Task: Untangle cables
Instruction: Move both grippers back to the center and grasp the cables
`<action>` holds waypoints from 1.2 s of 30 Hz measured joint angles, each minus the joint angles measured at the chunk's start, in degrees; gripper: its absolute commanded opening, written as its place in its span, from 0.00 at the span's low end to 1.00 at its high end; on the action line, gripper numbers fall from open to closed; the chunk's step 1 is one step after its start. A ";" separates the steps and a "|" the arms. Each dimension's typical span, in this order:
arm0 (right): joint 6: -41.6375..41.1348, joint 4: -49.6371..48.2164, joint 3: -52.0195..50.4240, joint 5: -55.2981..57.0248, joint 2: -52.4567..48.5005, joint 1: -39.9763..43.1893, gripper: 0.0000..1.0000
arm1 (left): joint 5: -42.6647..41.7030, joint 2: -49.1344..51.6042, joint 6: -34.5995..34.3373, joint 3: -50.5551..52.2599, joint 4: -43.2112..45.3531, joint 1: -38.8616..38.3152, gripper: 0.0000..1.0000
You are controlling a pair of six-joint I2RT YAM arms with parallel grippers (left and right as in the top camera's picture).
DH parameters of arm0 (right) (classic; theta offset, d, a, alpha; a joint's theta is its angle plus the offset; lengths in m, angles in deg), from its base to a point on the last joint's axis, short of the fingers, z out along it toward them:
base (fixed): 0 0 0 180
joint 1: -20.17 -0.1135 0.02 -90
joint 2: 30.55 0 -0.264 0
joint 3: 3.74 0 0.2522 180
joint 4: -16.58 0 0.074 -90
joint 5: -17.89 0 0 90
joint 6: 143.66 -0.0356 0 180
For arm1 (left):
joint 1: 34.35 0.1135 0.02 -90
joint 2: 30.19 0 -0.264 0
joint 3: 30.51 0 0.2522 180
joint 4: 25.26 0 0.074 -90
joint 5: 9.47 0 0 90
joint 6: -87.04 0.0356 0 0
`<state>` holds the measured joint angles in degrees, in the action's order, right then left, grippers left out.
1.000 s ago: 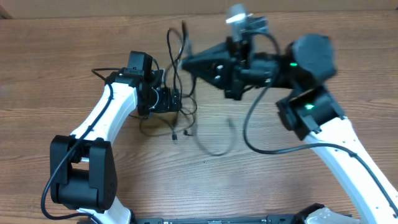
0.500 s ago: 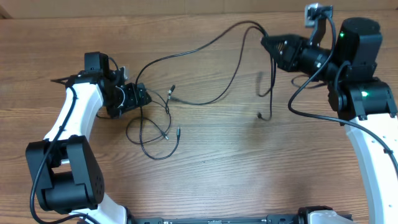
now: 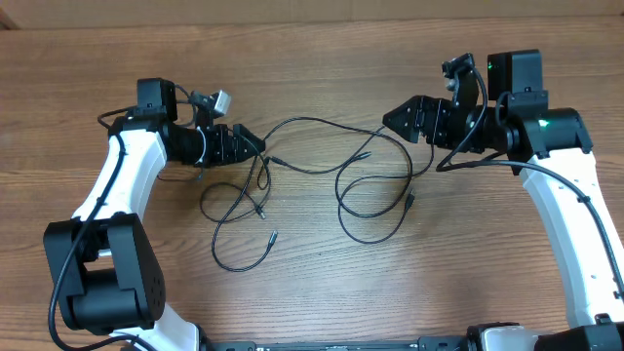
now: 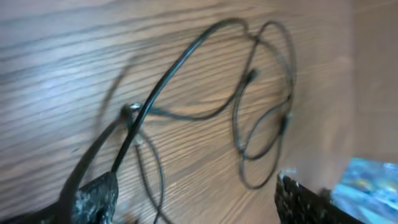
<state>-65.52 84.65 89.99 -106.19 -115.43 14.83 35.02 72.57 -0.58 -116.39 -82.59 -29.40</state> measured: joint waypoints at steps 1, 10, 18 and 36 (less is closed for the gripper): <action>0.07 0.59 0.00 0.00 0.00 0.00 0.94 | 1.38 0.00 0.87 0.00 -1.14 -0.11 0.80; 11.02 7.67 0.00 0.72 -0.04 -9.62 0.82 | 7.10 0.00 8.98 0.00 -3.02 -12.28 0.82; 14.91 4.55 -0.02 9.51 -0.04 -23.52 0.75 | 10.08 0.00 9.40 -0.55 -2.60 -17.31 0.82; 14.82 -0.72 -2.58 8.57 -0.04 -27.15 0.57 | -0.74 0.00 8.28 -3.37 -0.63 -20.74 0.81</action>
<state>-50.70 83.93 87.41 -97.62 -115.48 -12.32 34.27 72.57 7.70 -119.75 -83.22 -50.14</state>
